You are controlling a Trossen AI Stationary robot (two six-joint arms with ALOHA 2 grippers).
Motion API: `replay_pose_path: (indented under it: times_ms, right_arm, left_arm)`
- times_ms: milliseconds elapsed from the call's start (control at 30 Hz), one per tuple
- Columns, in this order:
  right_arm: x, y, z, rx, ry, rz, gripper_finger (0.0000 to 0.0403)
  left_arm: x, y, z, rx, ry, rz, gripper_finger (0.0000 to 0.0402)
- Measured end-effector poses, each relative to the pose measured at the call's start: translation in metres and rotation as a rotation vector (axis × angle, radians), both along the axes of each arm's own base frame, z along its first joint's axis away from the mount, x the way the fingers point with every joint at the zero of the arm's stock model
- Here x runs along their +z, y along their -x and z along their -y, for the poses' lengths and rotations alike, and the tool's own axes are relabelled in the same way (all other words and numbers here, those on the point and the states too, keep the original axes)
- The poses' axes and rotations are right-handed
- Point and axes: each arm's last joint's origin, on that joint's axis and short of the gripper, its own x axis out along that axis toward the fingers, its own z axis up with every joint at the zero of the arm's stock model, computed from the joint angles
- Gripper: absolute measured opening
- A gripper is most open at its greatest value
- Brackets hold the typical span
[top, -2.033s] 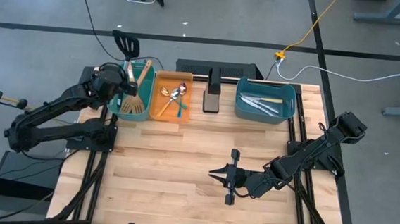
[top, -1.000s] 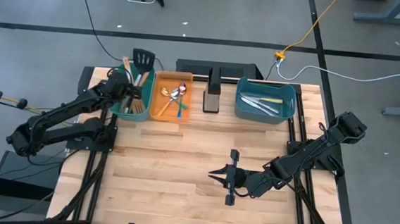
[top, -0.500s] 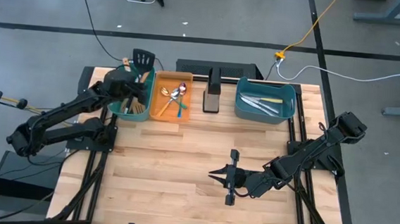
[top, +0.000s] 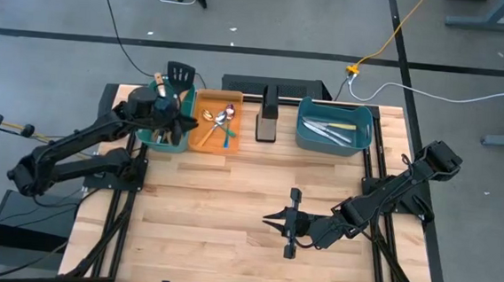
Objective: Pick & Place Kitchen Items
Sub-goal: Return to Home Position
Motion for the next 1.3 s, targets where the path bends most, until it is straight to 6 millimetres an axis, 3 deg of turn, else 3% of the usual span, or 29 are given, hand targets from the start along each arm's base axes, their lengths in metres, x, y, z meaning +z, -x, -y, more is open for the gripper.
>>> replay_pose_path:
  times_ms: [233, 633, 900, 1300]
  right_arm:
    - [0.000, 0.000, 0.000, 0.000, 0.000, 0.000, 0.0049]
    - [0.000, 0.000, 0.000, 0.000, 0.000, 0.000, 0.0049]
    - [0.000, 0.000, 0.000, -0.001, -0.005, 0.001, 0.0049]
    - [0.000, 0.000, 0.000, -0.002, -0.010, 0.005, 0.0049]
  left_arm:
    - [0.002, -0.011, 0.017, -0.120, 0.037, 0.024, 0.0115]
    - [0.014, -0.036, 0.067, -0.433, 0.023, 0.140, 0.0115]
    - [0.019, -0.044, 0.102, -0.452, -0.057, 0.178, 0.0115]
    - [0.026, -0.039, 0.148, -0.486, -0.163, 0.238, 0.0115]
